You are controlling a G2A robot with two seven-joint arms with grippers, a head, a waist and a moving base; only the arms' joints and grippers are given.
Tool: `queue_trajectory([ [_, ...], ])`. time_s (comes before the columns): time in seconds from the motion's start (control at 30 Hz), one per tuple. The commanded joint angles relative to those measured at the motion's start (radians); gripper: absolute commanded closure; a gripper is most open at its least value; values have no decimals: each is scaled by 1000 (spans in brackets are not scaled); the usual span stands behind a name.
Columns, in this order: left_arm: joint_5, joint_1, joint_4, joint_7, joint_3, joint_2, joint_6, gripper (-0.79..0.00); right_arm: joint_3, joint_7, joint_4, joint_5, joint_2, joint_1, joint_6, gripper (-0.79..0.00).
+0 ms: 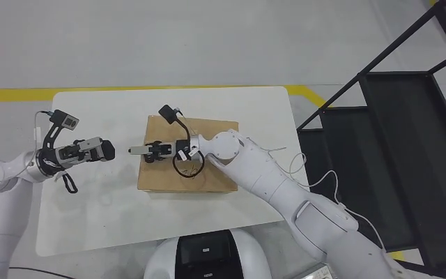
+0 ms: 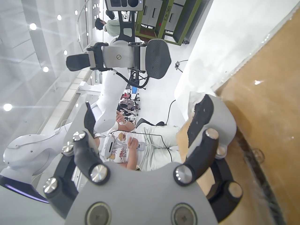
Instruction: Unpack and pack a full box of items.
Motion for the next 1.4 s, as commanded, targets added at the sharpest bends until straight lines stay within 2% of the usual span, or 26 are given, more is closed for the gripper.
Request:
queue_trajectory([
  [0.0,1,-1,1,-2,-2,1,3,-785,-2,2,9,4,-4,2,-2,-785],
  [0.3,-2,-8,20,-6,-3,1,2,-785,-21,-34,75,-24,-32,20,-2,-785],
  [0.53,-5,-10,20,-9,2,0,4,-785,13,4,62,12,-27,15,-25,-785],
  [0.73,-6,-19,8,-18,29,-5,14,-785,106,42,-44,21,14,-24,-10,-785],
  [1.0,1,-42,-32,-24,81,-15,19,-785,234,74,-277,-50,80,-148,121,-785],
  [1.2,2,-82,-64,-50,135,-23,46,-785,341,83,-467,-182,133,-273,229,-785],
  [1.37,26,-122,-63,-60,196,-33,56,-785,425,94,-512,-220,164,-354,284,-785],
])
